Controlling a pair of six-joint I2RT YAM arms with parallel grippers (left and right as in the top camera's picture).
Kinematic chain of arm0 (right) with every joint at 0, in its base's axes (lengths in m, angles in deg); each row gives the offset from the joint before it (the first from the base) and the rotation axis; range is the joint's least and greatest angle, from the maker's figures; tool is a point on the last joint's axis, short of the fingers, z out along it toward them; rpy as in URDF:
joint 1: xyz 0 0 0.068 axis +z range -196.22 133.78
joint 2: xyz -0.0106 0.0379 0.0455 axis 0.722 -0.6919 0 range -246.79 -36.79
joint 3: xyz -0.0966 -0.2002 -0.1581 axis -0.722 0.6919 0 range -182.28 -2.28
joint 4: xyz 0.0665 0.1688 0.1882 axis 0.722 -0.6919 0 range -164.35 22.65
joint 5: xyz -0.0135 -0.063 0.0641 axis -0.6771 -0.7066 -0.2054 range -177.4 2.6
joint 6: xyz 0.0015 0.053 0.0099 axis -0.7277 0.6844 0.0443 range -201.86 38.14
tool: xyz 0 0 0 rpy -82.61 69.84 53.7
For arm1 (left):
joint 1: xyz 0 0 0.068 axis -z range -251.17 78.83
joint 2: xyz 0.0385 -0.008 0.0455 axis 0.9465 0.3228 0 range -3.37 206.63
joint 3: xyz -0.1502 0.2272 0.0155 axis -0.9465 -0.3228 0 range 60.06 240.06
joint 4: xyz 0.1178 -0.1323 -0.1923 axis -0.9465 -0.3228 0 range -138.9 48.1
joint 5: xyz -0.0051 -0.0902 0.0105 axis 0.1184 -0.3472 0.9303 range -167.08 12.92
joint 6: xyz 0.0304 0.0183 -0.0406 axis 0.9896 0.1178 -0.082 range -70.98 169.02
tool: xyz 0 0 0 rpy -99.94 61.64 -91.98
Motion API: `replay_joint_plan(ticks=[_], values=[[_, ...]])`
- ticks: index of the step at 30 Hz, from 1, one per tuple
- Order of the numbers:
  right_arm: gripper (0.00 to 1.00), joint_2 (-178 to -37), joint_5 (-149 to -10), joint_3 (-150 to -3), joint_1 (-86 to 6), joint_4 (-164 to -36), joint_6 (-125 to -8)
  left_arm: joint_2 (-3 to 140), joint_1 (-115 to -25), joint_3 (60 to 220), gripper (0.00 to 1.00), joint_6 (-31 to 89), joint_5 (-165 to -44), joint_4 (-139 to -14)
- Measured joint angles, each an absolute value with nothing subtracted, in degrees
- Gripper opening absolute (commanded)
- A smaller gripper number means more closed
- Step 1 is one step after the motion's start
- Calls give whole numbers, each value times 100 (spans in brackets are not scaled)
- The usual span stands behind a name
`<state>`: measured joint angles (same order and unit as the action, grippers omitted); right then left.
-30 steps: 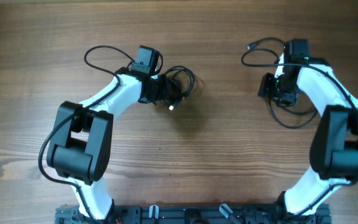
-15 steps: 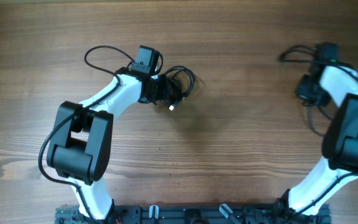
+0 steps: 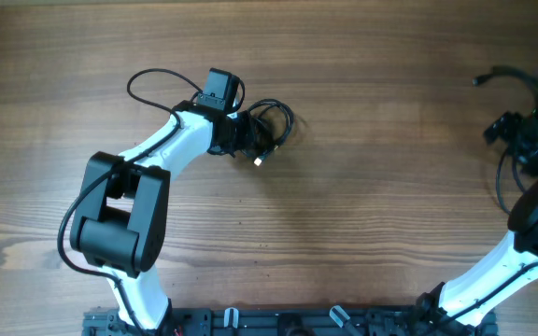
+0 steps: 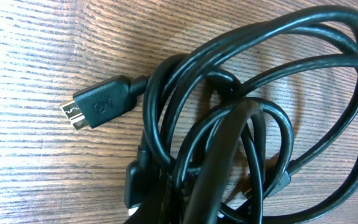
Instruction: Untangle cables
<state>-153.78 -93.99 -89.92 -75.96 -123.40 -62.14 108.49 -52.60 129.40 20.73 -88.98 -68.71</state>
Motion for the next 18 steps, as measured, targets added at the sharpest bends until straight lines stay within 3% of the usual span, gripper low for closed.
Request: replay_joint_plan(ticks=[7,13,15,16,18], values=[[100,-15343,-8079,-9350,-7410,-12626,-6216,10849,-5260,12940,4,2198,-9141,-6779],[100,-15345,-7563,-9350,-7401,-11645,-6216,10849,-5278,12938,4,2624,-9965,-6583],[100,-15343,-7531,-9350,-7401,-11256,-6214,10849,-5278,12938,12,2705,-10256,-6517],[100,-15343,-7515,-9350,-7401,-11013,-6216,10849,-5278,12938,20,2738,-10385,-6497],[100,-15343,-7491,-9350,-7401,-10576,-6216,10849,-5282,12938,53,2786,-10811,-6476]])
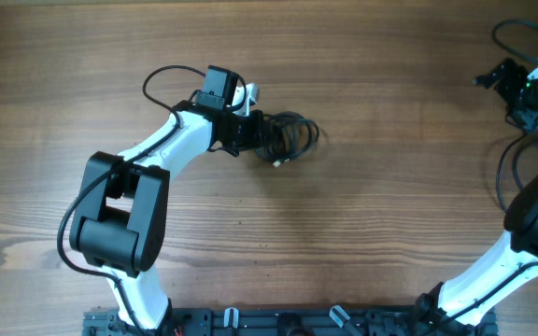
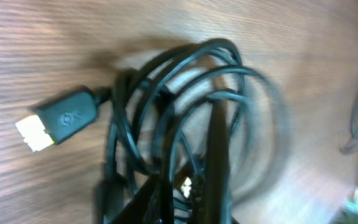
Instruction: Untangle cables
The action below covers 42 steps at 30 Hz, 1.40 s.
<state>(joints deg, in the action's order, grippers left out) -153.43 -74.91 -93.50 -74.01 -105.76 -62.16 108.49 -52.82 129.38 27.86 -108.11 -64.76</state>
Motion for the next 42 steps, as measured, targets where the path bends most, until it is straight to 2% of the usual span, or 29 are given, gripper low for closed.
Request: replay_joint_plan(ticks=[1,2,8,10,11,12,13,14,42], values=[[100,-15343,-7487,-9350,-7401,-10440,-6216,10849,-5300,12938,70,2834,-11036,-6458],[100,-15343,-7476,-9350,-7401,-10316,-6216,10849,-5322,12938,76,2860,-11176,-6458],[100,-15343,-7472,-9350,-7401,-10106,-6216,10849,-5715,12938,75,2630,-11615,-6220],[100,-15343,-7472,-9350,-7401,-10106,-6216,10849,-5770,12938,58,2563,-11620,-6111],[100,-15343,-7469,-9350,-7401,-10106,-6216,10849,-5772,12938,45,2541,-11613,-6097],[100,-15343,-7469,-9350,-7401,-10106,-6216,10849,-5772,12938,24,2488,-11574,-6117],[100,-15343,-7469,-9350,-7401,-10106,-6216,10849,-5767,12933,10,2488,-11471,-6170],[100,-15343,-7469,-9350,-7401,-10106,-6216,10849,-5767,12933,5,2475,-11403,-6220],[100,-15343,-7450,-9350,-7401,-10104,-6216,10624,-5770,12933,4,2471,-11294,-6318]])
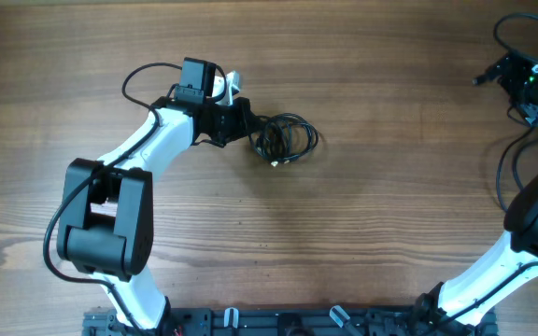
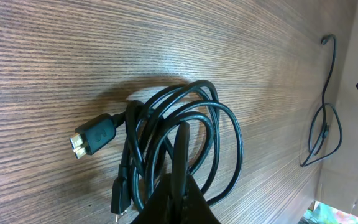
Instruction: Untangle cables
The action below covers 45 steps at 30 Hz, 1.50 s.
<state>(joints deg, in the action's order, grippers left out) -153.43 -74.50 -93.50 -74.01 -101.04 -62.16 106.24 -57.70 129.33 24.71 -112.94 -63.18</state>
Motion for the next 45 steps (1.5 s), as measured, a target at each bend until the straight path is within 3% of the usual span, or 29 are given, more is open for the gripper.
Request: replay_joint_plan(ticks=[14,25,28,35,37,38,40,42,45], values=[[100,-15343,-7450,-9350,-7401,-10106,-6194,10624,-5770,12933,4,2469,-10962,-6353],[100,-15343,-7172,-9350,-7401,-10624,-5392,10624,-5770,12933,4,2471,-10944,-6351],[79,-15345,-6442,-9350,-7401,-11105,-5473,10624,-5770,12933,4,2471,-10944,-6355],[62,-15343,-4348,-9315,-6794,-12456,-7202,10624,-5770,12933,4,2495,-11655,-6268],[69,-15345,-4106,-9250,-6411,-12526,-7444,10624,-5770,12931,4,2646,-12315,-6198],[93,-15345,-4053,-9232,-6265,-12504,-7492,10624,-5770,12931,4,2703,-12509,-6165],[96,-15343,-3926,-9208,-5834,-12290,-7503,10624,-5770,12929,4,2818,-13029,-6065],[73,-15345,-3843,-9189,-5463,-11835,-7295,10624,-5770,12929,4,2971,-13434,-6041],[68,-15343,-3642,-9184,-5229,-11507,-6904,10624,-5787,12929,4,3194,-13847,-6030]])
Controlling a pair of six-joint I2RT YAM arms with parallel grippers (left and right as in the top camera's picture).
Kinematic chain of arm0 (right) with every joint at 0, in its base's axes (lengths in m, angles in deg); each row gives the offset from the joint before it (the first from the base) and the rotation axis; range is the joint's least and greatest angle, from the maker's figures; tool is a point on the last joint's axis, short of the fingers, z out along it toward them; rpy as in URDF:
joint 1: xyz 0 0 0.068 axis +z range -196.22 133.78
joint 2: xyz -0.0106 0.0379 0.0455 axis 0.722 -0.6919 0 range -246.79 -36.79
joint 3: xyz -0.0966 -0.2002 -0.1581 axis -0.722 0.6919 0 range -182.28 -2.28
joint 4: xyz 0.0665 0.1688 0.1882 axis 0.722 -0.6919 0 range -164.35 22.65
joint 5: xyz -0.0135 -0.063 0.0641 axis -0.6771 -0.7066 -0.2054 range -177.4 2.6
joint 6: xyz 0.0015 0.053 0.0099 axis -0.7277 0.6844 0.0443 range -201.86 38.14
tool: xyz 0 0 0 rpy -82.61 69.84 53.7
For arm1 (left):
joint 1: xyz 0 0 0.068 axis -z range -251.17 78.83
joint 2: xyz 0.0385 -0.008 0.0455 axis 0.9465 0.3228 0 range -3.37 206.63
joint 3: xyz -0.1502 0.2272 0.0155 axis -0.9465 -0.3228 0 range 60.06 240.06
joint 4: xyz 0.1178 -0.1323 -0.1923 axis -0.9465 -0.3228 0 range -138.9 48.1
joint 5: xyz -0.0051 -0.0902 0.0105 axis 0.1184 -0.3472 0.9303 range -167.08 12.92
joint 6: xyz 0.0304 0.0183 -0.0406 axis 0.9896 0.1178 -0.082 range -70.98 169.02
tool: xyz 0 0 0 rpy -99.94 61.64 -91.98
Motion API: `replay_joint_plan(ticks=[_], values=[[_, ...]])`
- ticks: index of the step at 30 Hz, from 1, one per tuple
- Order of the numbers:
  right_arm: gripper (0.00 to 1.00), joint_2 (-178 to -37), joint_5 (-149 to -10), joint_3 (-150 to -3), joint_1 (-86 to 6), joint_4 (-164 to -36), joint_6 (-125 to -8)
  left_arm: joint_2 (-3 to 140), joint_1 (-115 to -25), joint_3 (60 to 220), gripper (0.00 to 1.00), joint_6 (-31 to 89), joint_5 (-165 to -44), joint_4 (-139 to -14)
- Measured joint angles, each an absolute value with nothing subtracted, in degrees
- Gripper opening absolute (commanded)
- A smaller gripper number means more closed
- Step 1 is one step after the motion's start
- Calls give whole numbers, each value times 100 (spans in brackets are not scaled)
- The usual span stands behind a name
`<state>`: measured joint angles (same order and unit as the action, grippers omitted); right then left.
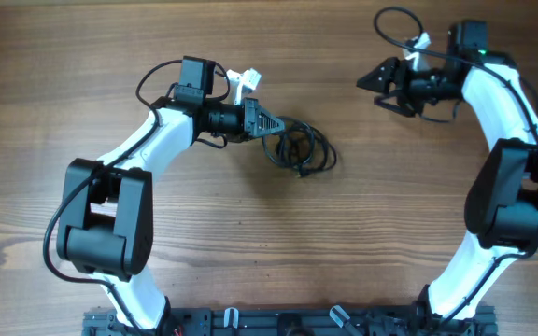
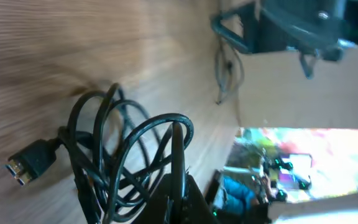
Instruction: Untangle cables
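Observation:
A tangled bundle of black cable (image 1: 302, 149) lies on the wooden table, right of centre-left. My left gripper (image 1: 278, 122) points right into the bundle's upper left edge. In the left wrist view it (image 2: 178, 180) is shut on one looped strand of the bundle (image 2: 117, 149). A grey USB plug (image 2: 28, 163) sticks out at the lower left. My right gripper (image 1: 367, 84) hovers up and to the right of the bundle, pointing left; whether its jaws are open or shut is unclear. It appears blurred at the top of the left wrist view (image 2: 278, 25).
A thin dark cable (image 2: 222, 68) shows below the right gripper in the left wrist view. The arms' own black leads loop near each wrist (image 1: 157, 75) (image 1: 395, 19). Bare wooden table (image 1: 250, 252) spreads in front of the bundle.
My right arm has swung from the table's far right edge to a spot up and right of the bundle. The left gripper and bundle have shifted slightly right, and the wrist camera has tilted.
First my left gripper sat in the bundle at centre-left, with the right gripper at the far right edge. Then the bundle lay farther right. Later the left gripper held one strand at the bundle's left edge. Now the right gripper faces the bundle.

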<state>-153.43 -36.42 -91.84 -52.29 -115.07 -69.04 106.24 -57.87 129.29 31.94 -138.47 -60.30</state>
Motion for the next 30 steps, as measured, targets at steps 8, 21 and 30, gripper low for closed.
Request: replay_joint_plan(ticks=[8,21,30], values=[[68,-15343,-4077,-8920,-3913,-11892,-7051,10624,-6668,12929,4,3376,-14559,-6222],[46,-15337,-6178,-7576,-1839,-8777,-5263,10624,-6994,12927,4,3380,-14590,-6397],[4,-15280,-7253,-7366,-1885,-8978,-4406,10624,-6963,12929,4,3170,-13685,-6537]])
